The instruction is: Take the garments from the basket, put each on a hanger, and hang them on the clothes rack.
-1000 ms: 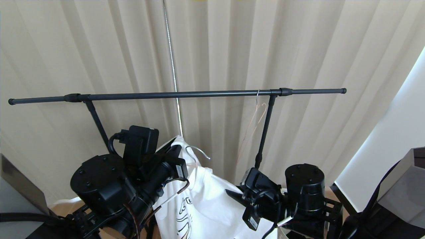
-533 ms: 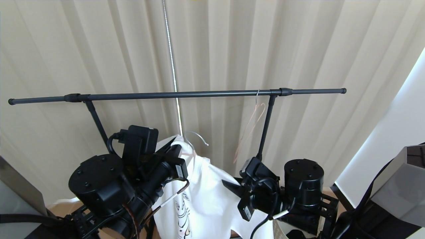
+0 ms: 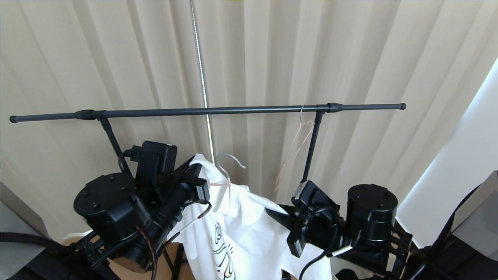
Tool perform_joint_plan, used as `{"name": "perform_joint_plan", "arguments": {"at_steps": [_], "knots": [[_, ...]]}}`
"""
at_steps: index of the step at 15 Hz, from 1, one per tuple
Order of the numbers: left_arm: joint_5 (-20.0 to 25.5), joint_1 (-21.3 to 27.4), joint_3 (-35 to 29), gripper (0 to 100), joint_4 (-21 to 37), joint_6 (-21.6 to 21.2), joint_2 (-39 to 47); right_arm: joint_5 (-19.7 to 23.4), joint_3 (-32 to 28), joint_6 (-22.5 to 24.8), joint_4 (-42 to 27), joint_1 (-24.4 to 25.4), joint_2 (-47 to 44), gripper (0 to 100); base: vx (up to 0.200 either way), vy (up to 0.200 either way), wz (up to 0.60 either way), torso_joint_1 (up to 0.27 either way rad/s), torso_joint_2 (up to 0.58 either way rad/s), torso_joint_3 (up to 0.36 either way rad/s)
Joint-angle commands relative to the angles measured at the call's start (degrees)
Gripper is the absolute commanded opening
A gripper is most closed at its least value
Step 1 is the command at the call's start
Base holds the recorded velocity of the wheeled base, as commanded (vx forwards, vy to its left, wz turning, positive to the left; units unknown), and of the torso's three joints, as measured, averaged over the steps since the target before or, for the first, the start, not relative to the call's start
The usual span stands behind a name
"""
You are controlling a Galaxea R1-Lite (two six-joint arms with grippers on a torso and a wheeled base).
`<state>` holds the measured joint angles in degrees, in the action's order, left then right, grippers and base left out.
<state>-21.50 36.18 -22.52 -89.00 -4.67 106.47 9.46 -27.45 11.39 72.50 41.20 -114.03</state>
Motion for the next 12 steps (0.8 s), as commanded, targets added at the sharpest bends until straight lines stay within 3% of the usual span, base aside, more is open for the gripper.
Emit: {"name": "perform_joint_plan", "arguments": {"at_steps": [1,3,5,7,8,11,12], "knots": [[1.4,-3.3,0.1,0,0.6,-1.0,-1.8,2.0,1.7,0.6,-0.2,-0.1,2.0,0,0.000,0.000,0.00,0.000,0.00,0.000],[6.6,-8.1,-0.1,0,4.4,-1.5,-4.1,3.5,2.6,1.7,-0.1,-1.2,2.4,0,0.000,0.000,0.00,0.000,0.00,0.000],[14.1,-12.5,0.0,0,11.3,-1.5,-7.0,7.9,3.9,2.1,0.0,-1.7,3.3,0,0.000,0.000,0.00,0.000,0.00,0.000],[18.3,-13.9,-1.4,0,16.0,-1.6,-8.8,9.4,4.4,2.1,0.0,-2.1,3.8,0,0.000,0.000,0.00,0.000,0.00,0.000],[18.3,-13.9,-1.4,0,16.0,-1.6,-8.8,9.4,4.4,2.1,0.0,-2.1,3.8,0,0.000,0.000,0.00,0.000,0.00,0.000],[30.7,-16.8,-5.4,0,27.7,-5.5,-14.5,13.9,6.1,2.1,0.0,-2.0,6.3,0,0.000,0.000,0.00,0.000,0.00,0.000],[32.3,-17.0,-6.2,0,29.6,-6.0,-15.0,14.1,6.2,2.1,-0.1,-2.0,6.5,0,0.000,0.000,0.00,0.000,0.00,0.000]]}}
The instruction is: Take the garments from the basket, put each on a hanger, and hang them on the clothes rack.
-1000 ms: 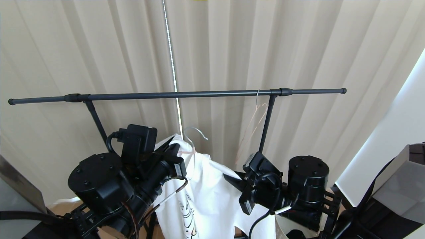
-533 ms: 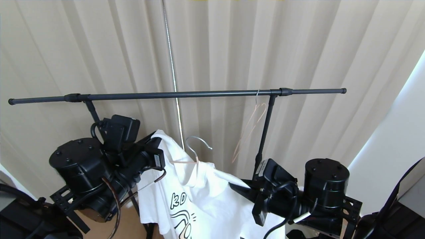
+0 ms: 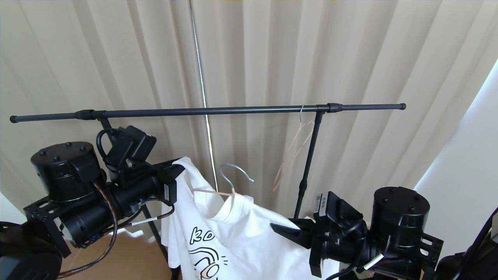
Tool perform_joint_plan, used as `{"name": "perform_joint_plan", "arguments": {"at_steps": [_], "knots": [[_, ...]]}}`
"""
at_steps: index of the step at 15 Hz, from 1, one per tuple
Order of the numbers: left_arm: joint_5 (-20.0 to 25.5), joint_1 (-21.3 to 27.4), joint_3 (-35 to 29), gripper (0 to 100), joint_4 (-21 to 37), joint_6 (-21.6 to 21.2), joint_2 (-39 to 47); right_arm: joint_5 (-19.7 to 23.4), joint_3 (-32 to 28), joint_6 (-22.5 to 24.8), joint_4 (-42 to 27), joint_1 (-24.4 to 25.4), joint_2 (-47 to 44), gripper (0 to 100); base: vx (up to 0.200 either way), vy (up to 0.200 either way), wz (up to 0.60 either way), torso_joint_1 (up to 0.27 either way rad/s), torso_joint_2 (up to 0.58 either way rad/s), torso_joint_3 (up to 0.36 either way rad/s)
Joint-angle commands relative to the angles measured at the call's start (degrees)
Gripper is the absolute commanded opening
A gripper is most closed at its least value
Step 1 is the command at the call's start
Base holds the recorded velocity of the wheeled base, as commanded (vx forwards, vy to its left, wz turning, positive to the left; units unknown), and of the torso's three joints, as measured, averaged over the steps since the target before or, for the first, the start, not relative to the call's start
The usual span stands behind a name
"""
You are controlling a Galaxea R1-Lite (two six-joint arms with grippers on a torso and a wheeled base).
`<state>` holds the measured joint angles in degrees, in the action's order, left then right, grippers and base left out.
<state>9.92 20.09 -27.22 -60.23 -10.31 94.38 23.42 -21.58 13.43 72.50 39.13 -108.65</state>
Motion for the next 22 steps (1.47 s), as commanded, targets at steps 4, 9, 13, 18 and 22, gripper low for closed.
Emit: {"name": "perform_joint_plan", "arguments": {"at_steps": [4,9,13,18,22], "knots": [[6.7,2.3,-5.5,0,10.7,-2.4,-6.1,0.2,0.7,-0.2,0.0,1.4,0.5,0,0.000,0.000,0.00,0.000,0.00,0.000],[6.7,8.5,-6.0,0,14.0,-2.8,-7.5,0.2,0.2,-1.5,0.0,3.1,0.2,0,0.000,0.000,0.00,0.000,0.00,0.000],[6.3,10.3,-4.7,0,14.0,-2.7,-8.7,-0.3,-1.0,-2.4,0.1,5.3,-1.2,0,0.000,0.000,0.00,0.000,0.00,0.000],[1.8,10.0,-5.4,0,13.9,-2.6,-11.6,-5.6,-3.3,-6.8,5.8,4.5,-0.7,0,0.000,0.000,0.00,0.000,0.00,0.000],[-5.8,12.1,-5.7,0,13.9,-2.8,-11.2,-8.9,-5.2,-8.4,6.3,3.8,0.8,0,0.000,0.000,0.00,0.000,0.00,0.000]]}}
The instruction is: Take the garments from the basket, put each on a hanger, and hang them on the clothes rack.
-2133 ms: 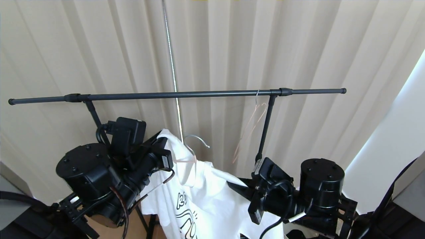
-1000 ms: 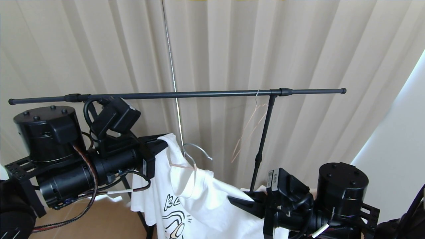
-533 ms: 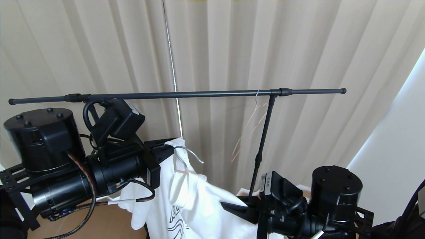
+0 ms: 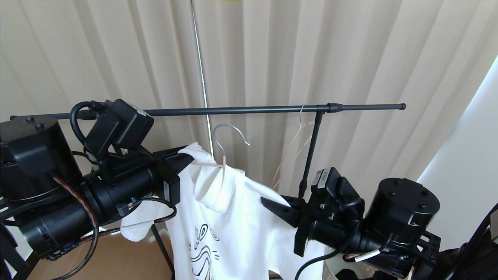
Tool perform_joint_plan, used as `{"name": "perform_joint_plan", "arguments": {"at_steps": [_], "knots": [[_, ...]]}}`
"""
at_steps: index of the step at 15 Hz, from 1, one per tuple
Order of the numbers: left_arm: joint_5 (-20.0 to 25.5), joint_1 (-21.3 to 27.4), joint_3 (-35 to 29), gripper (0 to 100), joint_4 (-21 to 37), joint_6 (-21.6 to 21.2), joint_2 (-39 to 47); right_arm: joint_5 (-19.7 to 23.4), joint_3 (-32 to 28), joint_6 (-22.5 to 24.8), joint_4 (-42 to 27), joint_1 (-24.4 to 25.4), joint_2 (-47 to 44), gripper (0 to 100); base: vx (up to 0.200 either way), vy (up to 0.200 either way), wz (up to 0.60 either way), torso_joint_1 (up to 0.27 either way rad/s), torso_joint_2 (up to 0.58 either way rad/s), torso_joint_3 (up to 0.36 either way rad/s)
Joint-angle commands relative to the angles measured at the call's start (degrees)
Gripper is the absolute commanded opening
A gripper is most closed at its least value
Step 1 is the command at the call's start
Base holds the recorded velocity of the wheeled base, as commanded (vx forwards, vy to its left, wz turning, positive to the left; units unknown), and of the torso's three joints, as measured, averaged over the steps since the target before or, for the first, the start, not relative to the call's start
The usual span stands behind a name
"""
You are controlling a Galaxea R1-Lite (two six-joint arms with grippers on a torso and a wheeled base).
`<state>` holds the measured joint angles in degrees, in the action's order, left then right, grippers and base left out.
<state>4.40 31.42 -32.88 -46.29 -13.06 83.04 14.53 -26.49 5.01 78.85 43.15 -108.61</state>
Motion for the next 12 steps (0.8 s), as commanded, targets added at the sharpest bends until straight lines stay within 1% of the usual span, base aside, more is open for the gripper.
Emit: {"name": "perform_joint_plan", "arguments": {"at_steps": [1,2,3,4,6,7,9,11,12], "knots": [[-2.0,1.6,-0.2,0,0.0,0.0,0.4,-0.1,-0.4,-0.1,0.0,-0.4,1.6,0,0.000,0.000,0.00,0.000,0.00,0.000],[-2.2,1.8,-0.2,0,0.0,0.0,0.5,-0.1,-0.4,-0.1,0.0,-0.4,1.6,0,0.000,0.000,0.00,0.000,0.00,0.000],[-3.8,3.1,-0.6,0,0.0,0.0,1.2,-0.5,-0.8,-0.1,0.0,-0.4,2.1,0,0.000,0.000,0.00,0.000,0.00,0.000],[-6.4,5.0,-1.7,0,0.0,0.0,1.8,-1.9,-1.5,-0.3,0.0,-0.4,2.1,0,0.000,0.000,0.00,0.000,0.00,0.000],[-10.5,6.0,-3.2,0,0.1,0.0,2.0,-3.5,-2.3,-1.1,0.0,-0.4,2.3,0,0.000,0.000,0.00,0.000,0.00,0.000],[-12.6,6.1,-3.7,0,0.0,-0.5,2.1,-3.8,-2.7,-1.2,-0.1,-0.7,2.3,0,0.000,0.000,0.00,0.000,0.00,0.000],[-14.6,6.5,-3.8,0,0.0,-1.5,2.0,-4.4,-3.0,-1.2,-0.1,-1.0,2.3,0,0.000,0.000,0.00,0.000,0.00,0.000],[-18.2,7.3,-3.6,0,0.0,-4.3,2.2,-5.0,-3.7,-1.2,-0.2,-1.2,2.3,0,0.000,0.000,0.00,0.000,0.00,0.000],[-19.5,7.4,-3.6,0,0.0,-4.8,2.3,-5.1,-3.8,-1.2,-0.3,-1.2,2.3,0,0.000,0.000,0.00,0.000,0.00,0.000]]}}
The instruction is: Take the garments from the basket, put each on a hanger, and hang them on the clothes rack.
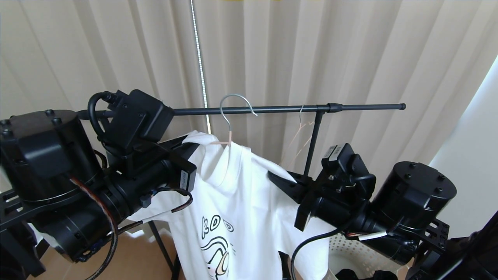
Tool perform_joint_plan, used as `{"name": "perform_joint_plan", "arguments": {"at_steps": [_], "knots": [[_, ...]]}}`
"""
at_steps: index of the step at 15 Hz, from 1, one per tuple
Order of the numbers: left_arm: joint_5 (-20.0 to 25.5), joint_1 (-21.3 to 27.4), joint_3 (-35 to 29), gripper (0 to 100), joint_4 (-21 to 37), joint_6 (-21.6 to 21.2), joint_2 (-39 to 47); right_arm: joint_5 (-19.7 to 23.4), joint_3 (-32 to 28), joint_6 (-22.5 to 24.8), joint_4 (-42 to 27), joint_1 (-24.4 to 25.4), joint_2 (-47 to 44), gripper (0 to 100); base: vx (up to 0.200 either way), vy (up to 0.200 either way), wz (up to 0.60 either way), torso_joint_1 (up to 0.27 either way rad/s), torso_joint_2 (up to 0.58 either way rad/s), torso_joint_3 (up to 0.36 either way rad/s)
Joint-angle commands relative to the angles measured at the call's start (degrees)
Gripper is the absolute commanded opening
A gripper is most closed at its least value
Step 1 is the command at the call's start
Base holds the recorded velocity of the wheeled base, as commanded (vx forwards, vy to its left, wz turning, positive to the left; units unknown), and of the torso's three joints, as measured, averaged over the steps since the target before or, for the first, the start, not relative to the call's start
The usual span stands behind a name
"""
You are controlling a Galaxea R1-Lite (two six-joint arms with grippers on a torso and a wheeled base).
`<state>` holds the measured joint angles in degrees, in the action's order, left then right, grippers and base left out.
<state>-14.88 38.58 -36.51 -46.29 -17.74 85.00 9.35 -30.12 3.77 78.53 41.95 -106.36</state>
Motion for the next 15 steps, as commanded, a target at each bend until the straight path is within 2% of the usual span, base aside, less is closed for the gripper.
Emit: {"name": "perform_joint_plan", "arguments": {"at_steps": [1,8,15], "knots": [[-0.3,0.4,0.0,0,0.0,-0.1,0.5,-0.1,-0.4,0.0,0.0,0.0,0.0,0,0.000,0.000,0.00,0.000,0.00,0.000],[-1.5,0.9,1.4,0,-0.1,1.0,-0.6,-2.2,-2.1,-0.4,-0.3,-0.8,-0.3,0,0.000,0.000,0.00,0.000,0.00,0.000],[-1.6,0.7,-2.6,0,0.6,8.9,-3.4,-2.3,-2.2,-0.5,-0.3,-0.8,-0.6,0,0.000,0.000,0.00,0.000,0.00,0.000]]}}
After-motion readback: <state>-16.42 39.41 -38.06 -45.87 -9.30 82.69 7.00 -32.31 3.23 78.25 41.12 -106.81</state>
